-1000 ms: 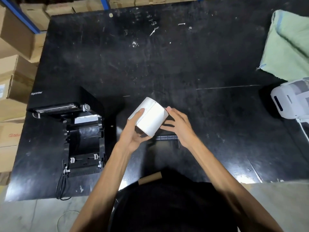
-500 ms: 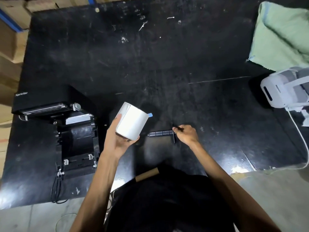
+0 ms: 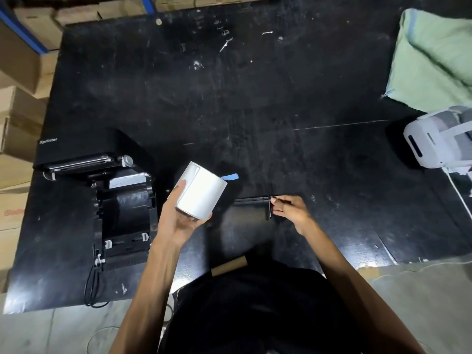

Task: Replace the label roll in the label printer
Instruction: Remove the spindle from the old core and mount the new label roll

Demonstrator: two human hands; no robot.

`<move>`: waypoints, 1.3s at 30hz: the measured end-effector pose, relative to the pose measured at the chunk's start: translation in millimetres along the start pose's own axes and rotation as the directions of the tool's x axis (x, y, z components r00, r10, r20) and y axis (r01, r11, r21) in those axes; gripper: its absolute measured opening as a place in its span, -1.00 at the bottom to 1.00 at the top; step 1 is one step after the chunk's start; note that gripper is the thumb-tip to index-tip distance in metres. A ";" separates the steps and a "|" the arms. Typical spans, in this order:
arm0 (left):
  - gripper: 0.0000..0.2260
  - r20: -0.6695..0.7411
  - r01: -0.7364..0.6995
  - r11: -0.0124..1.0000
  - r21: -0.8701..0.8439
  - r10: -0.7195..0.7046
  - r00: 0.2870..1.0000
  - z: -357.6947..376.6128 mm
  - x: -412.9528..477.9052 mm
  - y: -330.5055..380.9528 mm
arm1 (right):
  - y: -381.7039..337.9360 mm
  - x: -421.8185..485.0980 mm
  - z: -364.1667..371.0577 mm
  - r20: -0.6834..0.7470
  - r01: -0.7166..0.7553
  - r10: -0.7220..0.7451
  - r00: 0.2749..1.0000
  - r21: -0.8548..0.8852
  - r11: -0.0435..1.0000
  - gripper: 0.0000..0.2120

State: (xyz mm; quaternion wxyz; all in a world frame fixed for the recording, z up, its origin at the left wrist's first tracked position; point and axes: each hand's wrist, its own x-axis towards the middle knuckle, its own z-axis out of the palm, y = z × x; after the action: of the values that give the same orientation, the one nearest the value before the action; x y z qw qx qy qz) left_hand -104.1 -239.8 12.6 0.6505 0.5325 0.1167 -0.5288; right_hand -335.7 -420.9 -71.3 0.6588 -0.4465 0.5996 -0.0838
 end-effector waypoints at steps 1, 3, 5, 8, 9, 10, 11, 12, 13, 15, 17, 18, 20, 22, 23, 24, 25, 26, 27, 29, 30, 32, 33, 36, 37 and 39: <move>-0.44 0.012 -0.004 1.000 0.006 0.003 1.000 -0.3 -1.1 0.0 | -1.2 -2.9 -1.5 0.021 0.008 -0.009 1.000 0.031 0.999 -0.73; -0.51 0.033 -0.015 1.000 0.017 0.015 0.999 -1.1 -2.6 0.5 | -4.7 -9.0 -6.0 0.067 0.036 -0.042 0.997 0.087 0.996 -0.83; -0.66 0.049 -0.029 0.999 0.033 0.027 0.998 -0.3 -3.9 2.6 | -11.2 -14.1 -11.5 0.106 0.050 -0.067 0.992 0.155 0.987 -0.87; -0.86 0.062 -0.055 0.995 0.084 0.050 0.997 2.5 -7.4 8.4 | -27.2 -20.9 -16.7 0.123 0.087 -0.122 0.985 0.254 0.963 -0.80; -0.87 0.072 -0.060 0.993 0.106 0.053 0.996 3.0 -8.7 11.0 | -34.3 -23.3 -17.6 0.112 0.121 -0.158 0.981 0.279 0.953 -0.77; -0.87 0.083 -0.068 0.990 0.126 0.058 0.995 3.3 -10.5 14.0 | -42.9 -25.5 -17.9 0.099 0.165 -0.201 0.975 0.292 0.942 -0.76; -0.82 0.096 -0.076 0.987 0.144 0.062 0.993 3.7 -12.1 16.8 | -52.1 -28.5 -17.7 0.088 0.211 -0.246 0.965 0.296 0.932 -0.76; -0.74 0.111 -0.085 0.984 0.159 0.068 0.991 3.8 -13.6 19.2 | -61.7 -32.0 -17.4 0.080 0.256 -0.291 0.953 0.296 0.920 -0.78; -0.64 0.120 -0.098 0.981 0.167 0.078 0.990 3.8 -14.8 21.2 | -71.1 -36.2 -16.3 0.074 0.296 -0.330 0.941 0.295 0.909 -0.79; -0.56 0.142 -0.123 0.977 0.172 0.099 0.985 5.6 -17.9 25.4 | -87.8 -46.1 -12.7 0.063 0.362 -0.393 0.917 0.278 0.890 -0.83; -0.65 0.196 -0.143 0.973 0.182 0.107 0.975 8.6 -20.7 28.4 | -99.1 -56.3 -7.6 0.071 0.429 -0.454 0.888 0.222 0.875 -0.91; -0.67 0.216 -0.151 0.972 0.180 0.111 0.970 10.1 -22.0 29.3 | -102.7 -60.6 -5.5 0.078 0.460 -0.481 0.873 0.193 0.867 -0.92; -0.69 0.226 -0.154 0.973 0.170 0.113 0.968 11.5 -22.1 30.4 | -107.5 -66.9 -3.3 0.081 0.505 -0.522 0.849 0.169 0.847 -0.93; -0.69 0.218 -0.154 0.976 0.152 0.118 0.969 10.7 -20.7 30.5 | -109.6 -71.6 -3.6 0.085 0.541 -0.556 0.827 0.146 0.828 -0.91; -0.69 0.209 -0.153 0.977 0.147 0.121 0.971 9.7 -20.0 30.3 | -109.8 -74.0 -4.0 0.095 0.556 -0.569 0.817 0.134 0.820 -0.90; -0.67 0.193 -0.151 0.978 0.146 0.121 0.974 8.6 -19.6 30.0 | -109.7 -76.0 -4.6 0.109 0.571 -0.582 0.806 0.120 0.812 -0.90; -0.62 0.172 -0.145 0.978 0.148 0.119 0.978 6.8 -19.2 29.8 | -109.7 -78.0 -5.1 0.127 0.586 -0.594 0.794 0.099 0.804 -0.90; -0.56 0.155 -0.140 0.978 0.154 0.116 0.981 5.1 -19.1 30.2 | -110.0 -79.4 -5.4 0.146 0.602 -0.605 0.783 0.070 0.795 -0.90; -0.50 0.149 -0.140 0.977 0.161 0.116 0.982 3.5 -19.5 31.1 | -111.4 -80.5 -5.5 0.162 0.615 -0.612 0.774 0.041 0.788 -0.90; -0.44 0.159 -0.150 0.973 0.173 0.123 0.980 0.5 -21.3 32.3 | -115.7 -81.3 -5.8 0.182 0.624 -0.614 0.768 0.003 0.781 -0.90; -0.44 0.160 -0.152 0.973 0.176 0.124 0.979 -0.4 -22.6 32.8 | -118.9 -81.3 -6.4 0.188 0.625 -0.613 0.767 -0.005 0.781 -0.90; -0.50 0.150 -0.154 0.975 0.161 0.130 0.980 -2.0 -25.2 32.8 | -125.1 -82.5 -6.1 0.210 0.625 -0.607 0.766 -0.022 0.781 -0.89; -0.51 0.145 -0.156 0.976 0.152 0.134 0.980 -2.2 -25.8 32.5 | -127.6 -83.4 -5.2 0.225 0.622 -0.600 0.768 -0.034 0.783 -0.90; -0.46 0.128 -0.169 0.972 0.166 0.149 0.980 -2.9 -28.2 32.9 | -129.0 -87.9 2.2 0.228 0.611 -0.588 0.776 -0.043 0.790 -0.92; -0.46 0.124 -0.178 0.968 0.178 0.158 0.980 -3.7 -28.8 33.5 | -128.8 -89.4 4.9 0.215 0.611 -0.591 0.778 -0.037 0.791 -0.92; -0.46 0.134 -0.196 0.959 0.207 0.170 0.976 -4.9 -30.2 35.9 | -129.9 -92.5 11.0 0.213 0.598 -0.579 0.787 -0.032 0.801 -0.91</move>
State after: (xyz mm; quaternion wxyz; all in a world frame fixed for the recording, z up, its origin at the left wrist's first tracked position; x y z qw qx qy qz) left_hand -85.4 -223.3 52.7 0.6397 0.5781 -0.0297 -0.5057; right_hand -295.6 -432.0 83.1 0.6318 -0.6489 0.3671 -0.2121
